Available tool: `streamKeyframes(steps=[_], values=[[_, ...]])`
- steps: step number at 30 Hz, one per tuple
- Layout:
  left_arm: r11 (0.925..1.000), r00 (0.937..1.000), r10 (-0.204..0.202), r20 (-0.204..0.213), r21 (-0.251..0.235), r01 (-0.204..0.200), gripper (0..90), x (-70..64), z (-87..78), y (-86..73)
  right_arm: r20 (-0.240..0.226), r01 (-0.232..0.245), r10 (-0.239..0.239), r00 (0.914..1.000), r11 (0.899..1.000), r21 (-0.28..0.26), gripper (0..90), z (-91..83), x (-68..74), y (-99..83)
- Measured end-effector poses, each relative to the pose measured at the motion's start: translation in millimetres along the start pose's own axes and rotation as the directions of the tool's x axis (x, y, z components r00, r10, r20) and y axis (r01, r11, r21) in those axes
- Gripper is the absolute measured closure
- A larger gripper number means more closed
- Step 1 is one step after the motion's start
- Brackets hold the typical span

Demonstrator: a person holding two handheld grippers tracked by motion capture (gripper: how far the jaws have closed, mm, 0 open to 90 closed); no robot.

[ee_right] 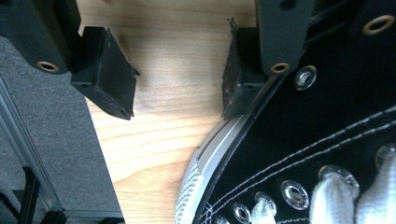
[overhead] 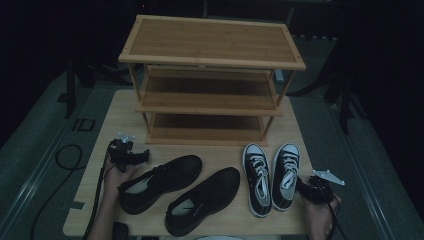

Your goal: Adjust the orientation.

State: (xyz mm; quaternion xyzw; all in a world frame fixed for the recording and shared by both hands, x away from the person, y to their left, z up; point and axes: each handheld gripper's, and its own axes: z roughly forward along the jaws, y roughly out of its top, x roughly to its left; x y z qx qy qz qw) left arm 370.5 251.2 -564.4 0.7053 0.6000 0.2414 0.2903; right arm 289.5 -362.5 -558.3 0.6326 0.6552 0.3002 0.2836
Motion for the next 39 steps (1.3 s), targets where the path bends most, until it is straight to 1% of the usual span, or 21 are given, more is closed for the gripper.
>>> streamKeyframes(steps=[11,13,19,20,22,23,26,28,30,33,34,36,38,39], values=[[1.0,1.0,-0.004,-0.003,-0.001,0.004,9.5,0.2,0.0,0.0,-0.003,0.001,-0.001,1.0,1.0,0.0,43.9,0.0,-0.4,0.0],[1.0,1.0,-0.006,-0.004,-0.005,0.006,10.6,0.8,-0.6,-0.5,-0.004,0.002,-0.002,1.0,1.0,0.0,43.9,0.0,-0.5,0.0],[1.0,1.0,0.004,0.005,-0.003,-0.004,11.6,2.3,-1.1,-0.5,-0.006,0.004,-0.004,1.0,1.0,0.0,43.9,0.0,-0.8,0.0],[0.9999,0.9998,0.013,0.013,0.006,-0.013,11.6,4.1,-1.9,-0.3,-0.006,0.005,-0.005,1.0,1.0,0.0,43.8,0.0,-0.8,0.0],[0.9997,0.9997,0.017,0.015,0.018,-0.018,12.2,4.9,-2.8,0.9,-0.007,0.005,-0.005,1.0,1.0,0.0,43.8,0.0,-0.9,0.0],[0.9996,0.9997,0.018,0.014,0.022,-0.018,13.9,4.9,-3.9,1.4,-0.007,0.004,-0.004,1.0,1.0,0.0,43.8,-0.1,-0.8,0.0],[0.9994,0.9997,0.018,0.017,0.028,-0.018,25.4,5.2,-6.4,2.3,-0.009,0.006,-0.006,0.9999,1.0,0.001,43.8,-0.1,-1.0,0.0],[0.999,0.9994,0.027,0.023,0.035,-0.028,32.6,6.1,-9.4,2.8,-0.009,0.006,-0.006,0.9999,1.0,0.001,43.8,-0.1,-1.1,0.0],[0.9983,0.9987,0.038,0.034,0.043,-0.039,37.6,7.2,-10.7,3.6,-0.01,0.006,-0.006,0.9999,1.0,0.001,43.8,-0.1,-1.1,0.0],[0.9976,0.9982,0.043,0.042,0.053,-0.045,43.2,7.9,-11.5,4.7,-0.009,0.007,-0.006,0.9999,1.0,0.001,43.7,-0.1,-1.1,0.0],[0.9966,0.9974,0.052,0.05,0.061,-0.055,44.2,7.8,-13.1,5.4,-0.009,0.007,-0.007,0.9999,1.0,0.001,43.7,-0.2,-1.1,0.0],[0.9957,0.9954,0.066,0.07,0.061,-0.07,46.2,7.6,-16.3,5.7,-0.01,0.007,-0.007,0.9999,1.0,0.0,43.7,-0.2,-1.2,-0.1],[0.9943,0.9931,0.087,0.078,0.055,-0.091,46.9,6.5,-21.0,6.4,-0.01,0.006,-0.006,0.9999,1.0,0.001,43.7,-0.2,-1.1,-0.1],[0.9943,0.9931,0.087,0.078,0.055,-0.091,47.5,6.5,-21.0,6.4,-0.01,0.006,-0.006,0.9999,1.0,0.001,43.7,-0.2,-1.1,-0.1]])
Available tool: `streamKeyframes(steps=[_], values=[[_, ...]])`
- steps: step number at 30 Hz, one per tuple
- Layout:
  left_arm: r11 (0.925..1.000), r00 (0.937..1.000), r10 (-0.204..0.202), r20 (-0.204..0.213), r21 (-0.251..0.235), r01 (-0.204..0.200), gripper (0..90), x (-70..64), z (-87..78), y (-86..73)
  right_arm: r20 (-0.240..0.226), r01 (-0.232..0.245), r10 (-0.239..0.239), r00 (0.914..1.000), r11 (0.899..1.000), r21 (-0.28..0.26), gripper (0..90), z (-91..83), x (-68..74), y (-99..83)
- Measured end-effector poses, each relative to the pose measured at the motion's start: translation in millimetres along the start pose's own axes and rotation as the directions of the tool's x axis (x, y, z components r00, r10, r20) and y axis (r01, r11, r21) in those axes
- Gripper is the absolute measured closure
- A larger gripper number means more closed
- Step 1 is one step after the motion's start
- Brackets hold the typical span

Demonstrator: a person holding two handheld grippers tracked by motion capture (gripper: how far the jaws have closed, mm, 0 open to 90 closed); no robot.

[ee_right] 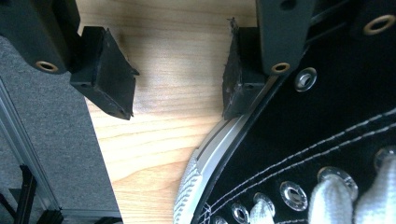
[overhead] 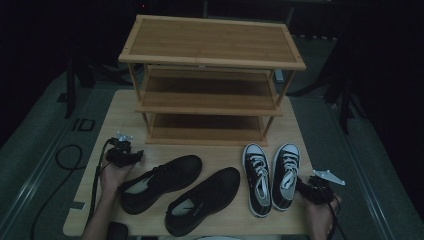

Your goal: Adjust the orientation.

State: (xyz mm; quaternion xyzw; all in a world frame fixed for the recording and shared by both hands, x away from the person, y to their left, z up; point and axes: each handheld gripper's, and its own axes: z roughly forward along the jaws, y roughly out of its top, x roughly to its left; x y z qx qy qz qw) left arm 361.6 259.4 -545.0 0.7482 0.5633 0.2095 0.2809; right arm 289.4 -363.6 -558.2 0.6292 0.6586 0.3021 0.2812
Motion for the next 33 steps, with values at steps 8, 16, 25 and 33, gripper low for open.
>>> streamKeyframes(steps=[8,16,25,33], values=[[0.9988,0.998,0.048,0.041,-0.014,-0.047,51.6,-1.2,-21.9,5.4,0.0,0.001,-0.001,1.0,1.0,-0.001,43.7,0.0,-0.1,0.0],[0.9942,0.9894,0.102,0.103,-0.044,-0.098,52.9,-6.7,-50.5,11.8,-0.002,0.003,-0.003,1.0,1.0,-0.001,43.6,0.0,-0.3,-0.1],[0.9904,0.9778,0.137,0.159,-0.043,-0.132,52.5,-9.9,-71.7,15.3,-0.002,0.002,-0.002,1.0,1.0,0.0,43.6,0.0,-0.2,0.0],[0.9823,0.9574,0.187,0.22,-0.026,-0.186,52.6,-15.3,-85.3,15.7,-0.002,0.003,-0.003,1.0,1.0,0.0,43.6,0.0,-0.2,0.0]])
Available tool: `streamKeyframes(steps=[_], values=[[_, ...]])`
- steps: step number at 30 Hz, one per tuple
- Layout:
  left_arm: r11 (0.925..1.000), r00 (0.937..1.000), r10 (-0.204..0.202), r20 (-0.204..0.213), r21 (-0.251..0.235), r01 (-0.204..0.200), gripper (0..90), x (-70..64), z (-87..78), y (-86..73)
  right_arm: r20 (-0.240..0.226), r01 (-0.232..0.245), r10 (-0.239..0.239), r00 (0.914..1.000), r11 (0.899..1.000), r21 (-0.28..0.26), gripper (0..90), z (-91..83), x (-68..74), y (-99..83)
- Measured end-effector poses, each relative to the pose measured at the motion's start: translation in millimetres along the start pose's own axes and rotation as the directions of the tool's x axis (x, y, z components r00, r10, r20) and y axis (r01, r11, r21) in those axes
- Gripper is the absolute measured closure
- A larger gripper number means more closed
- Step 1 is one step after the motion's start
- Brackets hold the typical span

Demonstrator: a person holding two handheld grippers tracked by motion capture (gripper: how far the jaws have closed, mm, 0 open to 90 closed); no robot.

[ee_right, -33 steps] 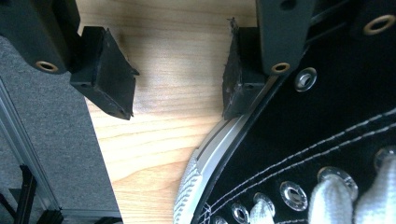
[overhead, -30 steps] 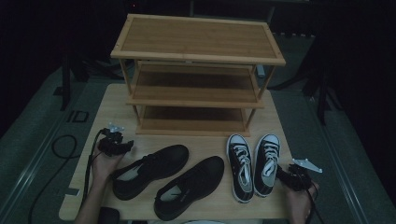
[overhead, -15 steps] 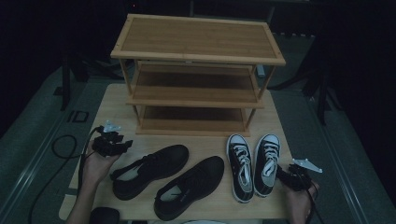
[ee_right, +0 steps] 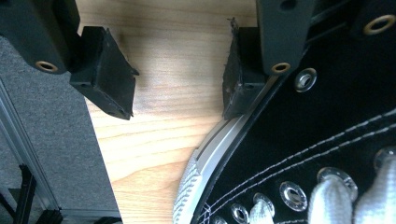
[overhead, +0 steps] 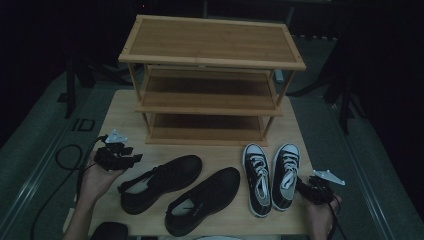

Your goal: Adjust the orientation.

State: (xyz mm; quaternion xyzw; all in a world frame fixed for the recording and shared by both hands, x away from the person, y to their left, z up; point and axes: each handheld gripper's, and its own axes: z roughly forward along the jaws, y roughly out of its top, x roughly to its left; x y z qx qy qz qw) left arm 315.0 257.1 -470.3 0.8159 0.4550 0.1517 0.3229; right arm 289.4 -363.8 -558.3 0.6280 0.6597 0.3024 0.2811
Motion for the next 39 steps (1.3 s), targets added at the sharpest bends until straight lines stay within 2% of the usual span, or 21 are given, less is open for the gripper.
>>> streamKeyframes(steps=[3,6,7,8,10,11,16,20,23,27,28,29,30,35,36,39], values=[[0.999,0.9989,0.035,0.031,0.027,-0.036,52.8,-4.9,-5.0,0.6,0.0,0.0,0.0,1.0,1.0,0.0,43.6,0.0,0.0,0.0],[0.9983,0.9976,0.046,0.052,0.034,-0.048,53.2,-6.5,-7.3,0.9,0.0,0.0,0.0,1.0,1.0,0.0,43.6,0.0,0.0,0.0],[0.9979,0.9953,0.051,0.082,0.035,-0.054,54.8,-7.8,-9.7,1.2,0.0,-0.001,0.001,1.0,1.0,0.0,43.6,0.0,0.1,0.0],[0.9979,0.9942,0.053,0.094,0.033,-0.056,55.4,-9.0,-10.5,1.5,0.0,0.0,0.0,1.0,1.0,0.0,43.6,0.0,0.0,0.0],[0.9975,0.993,0.059,0.102,0.033,-0.063,55.9,-10.4,-11.4,2.0,0.0,0.001,-0.001,1.0,1.0,0.0,43.6,0.0,-0.1,0.0],[0.9956,0.9903,0.08,0.114,0.039,-0.085,56.0,-13.9,-13.5,3.3,0.0,0.0,0.0,1.0,1.0,0.0,43.6,0.0,0.0,0.0],[0.9921,0.985,0.111,0.132,0.044,-0.117,56.1,-20.5,-17.8,5.5,0.0,0.0,0.0,1.0,1.0,0.0,43.6,0.0,0.0,0.0],[0.9913,0.9789,0.118,0.167,0.038,-0.126,57.0,-25.1,-21.9,5.3,0.0,0.0,0.0,1.0,1.0,0.0,43.6,0.0,0.0,0.0],[0.9871,0.9717,0.142,0.189,0.047,-0.153,57.5,-29.5,-23.4,4.5,0.0,0.0,0.0,1.0,1.0,0.0,43.6,0.0,0.0,0.0],[0.985,0.9685,0.15,0.199,0.055,-0.163,57.4,-31.7,-23.8,3.4,0.0,0.0,0.0,1.0,1.0,0.0,43.6,0.0,0.0,0.0],[0.982,0.9647,0.162,0.208,0.062,-0.178,57.4,-34.1,-23.2,2.2,0.0,-0.001,0.001,1.0,1.0,0.0,43.6,0.0,0.0,0.0],[0.982,0.9647,0.162,0.208,0.062,-0.178,57.4,-34.1,-23.2,2.2,0.0,0.0,0.0,1.0,1.0,0.0,43.6,0.0,0.0,0.0],[0.9775,0.961,0.176,0.213,0.078,-0.196,57.6,-36.1,-21.1,1.2,0.0,0.0,0.0,1.0,1.0,0.0,43.6,0.0,0.0,0.0],[0.9704,0.9627,0.183,0.199,0.121,-0.209,60.4,-38.4,-14.8,0.6,0.0,0.0,0.0,1.0,1.0,0.0,43.5,0.0,0.0,0.0],[0.9627,0.9635,0.188,0.191,0.159,-0.219,61.5,-39.9,-7.9,1.7,0.0,0.0,0.0,1.0,1.0,0.0,43.5,0.0,0.0,0.0],[0.9515,0.9625,0.2,0.184,0.198,-0.235,64.2,-42.3,-1.1,4.3,0.0,0.0,0.0,1.0,1.0,0.0,43.6,0.0,0.0,0.0]])
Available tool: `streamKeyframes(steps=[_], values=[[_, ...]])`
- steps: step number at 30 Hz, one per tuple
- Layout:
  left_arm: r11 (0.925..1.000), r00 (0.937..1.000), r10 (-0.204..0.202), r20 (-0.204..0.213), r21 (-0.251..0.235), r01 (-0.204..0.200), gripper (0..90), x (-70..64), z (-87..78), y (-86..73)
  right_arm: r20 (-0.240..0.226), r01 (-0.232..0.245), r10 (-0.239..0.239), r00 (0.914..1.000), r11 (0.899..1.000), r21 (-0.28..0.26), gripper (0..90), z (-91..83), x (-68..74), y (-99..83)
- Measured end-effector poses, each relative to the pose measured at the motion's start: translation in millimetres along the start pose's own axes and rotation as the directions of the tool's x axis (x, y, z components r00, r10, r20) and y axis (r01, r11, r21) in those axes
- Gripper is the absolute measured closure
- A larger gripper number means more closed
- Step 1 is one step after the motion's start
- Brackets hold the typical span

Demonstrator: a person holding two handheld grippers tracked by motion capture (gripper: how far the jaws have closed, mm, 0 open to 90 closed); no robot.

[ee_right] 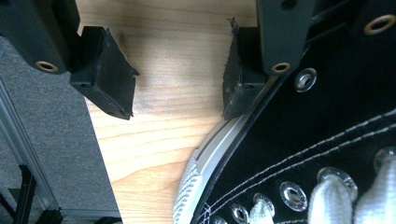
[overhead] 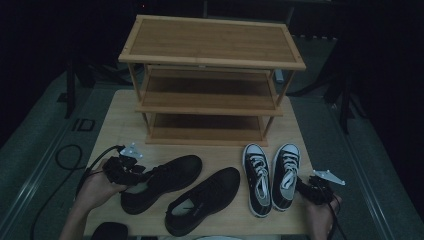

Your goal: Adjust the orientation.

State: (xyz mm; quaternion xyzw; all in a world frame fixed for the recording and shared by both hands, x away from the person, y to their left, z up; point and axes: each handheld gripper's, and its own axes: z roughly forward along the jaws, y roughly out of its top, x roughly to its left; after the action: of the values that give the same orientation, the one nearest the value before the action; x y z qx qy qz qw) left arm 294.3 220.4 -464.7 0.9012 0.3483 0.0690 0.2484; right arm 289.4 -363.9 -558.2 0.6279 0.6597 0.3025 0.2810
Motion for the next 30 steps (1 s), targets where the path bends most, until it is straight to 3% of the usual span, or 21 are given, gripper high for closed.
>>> streamKeyframes(steps=[6,10,19,30], values=[[0.9954,0.9991,0.034,-0.026,0.091,-0.031,69.5,-1.6,15.4,8.1,0.0,0.001,-0.001,1.0,1.0,0.0,43.5,0.0,-0.1,0.0],[0.9948,0.9992,0.029,-0.027,0.098,-0.026,74.9,0.9,16.5,9.8,-0.001,-0.001,0.001,1.0,1.0,0.0,43.6,0.0,0.0,0.0],[0.9965,0.9983,0.038,-0.044,0.076,-0.035,86.9,-0.6,16.1,8.3,-0.001,0.001,-0.001,1.0,1.0,0.0,43.6,0.0,-0.1,0.0],[0.9991,0.9992,-0.04,0.0,0.013,0.04,87.5,8.4,15.5,4.6,-0.001,0.001,-0.001,1.0,1.0,0.0,43.5,0.0,-0.2,0.0]])
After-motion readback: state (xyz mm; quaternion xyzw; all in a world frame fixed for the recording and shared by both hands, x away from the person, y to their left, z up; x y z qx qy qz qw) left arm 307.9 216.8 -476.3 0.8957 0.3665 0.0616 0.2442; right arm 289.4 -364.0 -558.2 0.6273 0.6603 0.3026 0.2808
